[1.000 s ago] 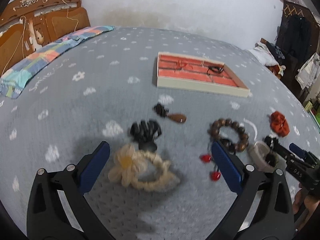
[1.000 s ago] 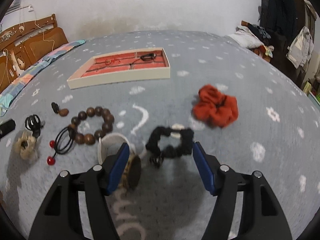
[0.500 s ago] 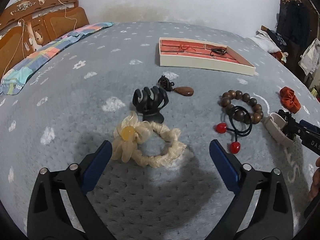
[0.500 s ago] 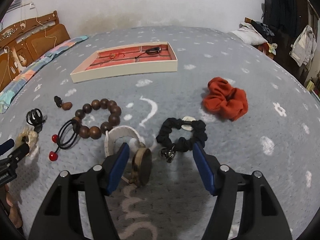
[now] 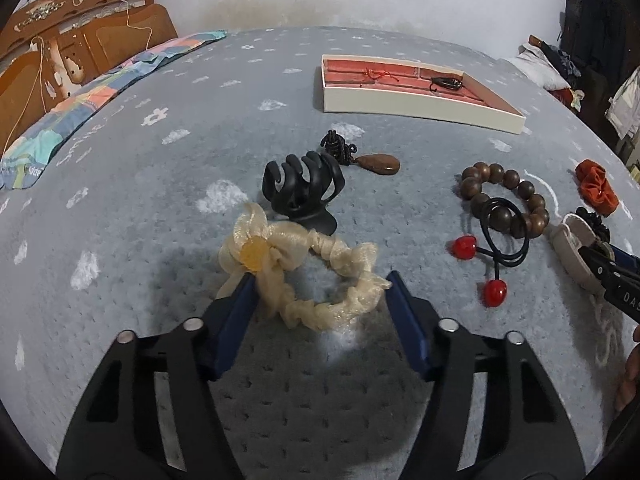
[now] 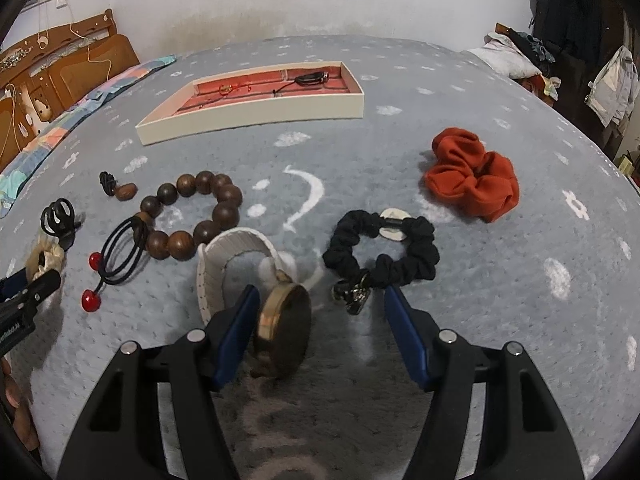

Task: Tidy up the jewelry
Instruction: 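Grasp the cream scrunchie with the left tool while the right tool grasps the white-strap watch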

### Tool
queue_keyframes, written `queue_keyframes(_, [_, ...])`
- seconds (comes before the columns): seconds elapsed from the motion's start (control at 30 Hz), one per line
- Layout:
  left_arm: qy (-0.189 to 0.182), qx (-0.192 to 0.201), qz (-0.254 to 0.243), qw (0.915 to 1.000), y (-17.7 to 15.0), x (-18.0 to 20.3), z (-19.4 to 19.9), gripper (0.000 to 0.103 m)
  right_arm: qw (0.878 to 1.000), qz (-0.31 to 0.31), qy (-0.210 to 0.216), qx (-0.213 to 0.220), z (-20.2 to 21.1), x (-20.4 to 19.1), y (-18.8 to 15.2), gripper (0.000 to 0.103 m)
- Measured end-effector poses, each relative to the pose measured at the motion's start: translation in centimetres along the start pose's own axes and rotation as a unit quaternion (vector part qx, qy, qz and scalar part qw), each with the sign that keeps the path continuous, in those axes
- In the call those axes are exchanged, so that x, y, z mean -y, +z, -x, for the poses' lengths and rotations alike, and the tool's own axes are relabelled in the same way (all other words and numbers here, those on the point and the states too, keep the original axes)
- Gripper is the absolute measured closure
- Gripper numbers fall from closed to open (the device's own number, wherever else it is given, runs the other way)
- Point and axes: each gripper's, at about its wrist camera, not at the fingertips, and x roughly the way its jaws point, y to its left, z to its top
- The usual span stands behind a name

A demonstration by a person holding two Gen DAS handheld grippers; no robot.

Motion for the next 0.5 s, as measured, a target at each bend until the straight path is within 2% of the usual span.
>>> queue_keyframes(0.23, [0.001, 0.002, 0.01, 0.9999, -0.1, -0.4, 0.0, 0.066, 1.0, 0.006, 0.005, -0.006, -0.2, -0.3, -0.1, 0.057])
queue_keyframes(0.3, [-0.003, 0.004, 0.013, 0.9999, -0.1, -0.5, 0.1, 0.076, 1.0, 0.01, 0.008, -0.006, -0.1, -0.5, -0.1, 0.061])
queue_keyframes(0.5, [-0.001, 0.003, 0.013, 0.9999, -0.1, -0.6, 0.0, 0.083, 1.0, 0.02, 0.018, -0.006, -0.1, -1.1, -0.2, 0.078])
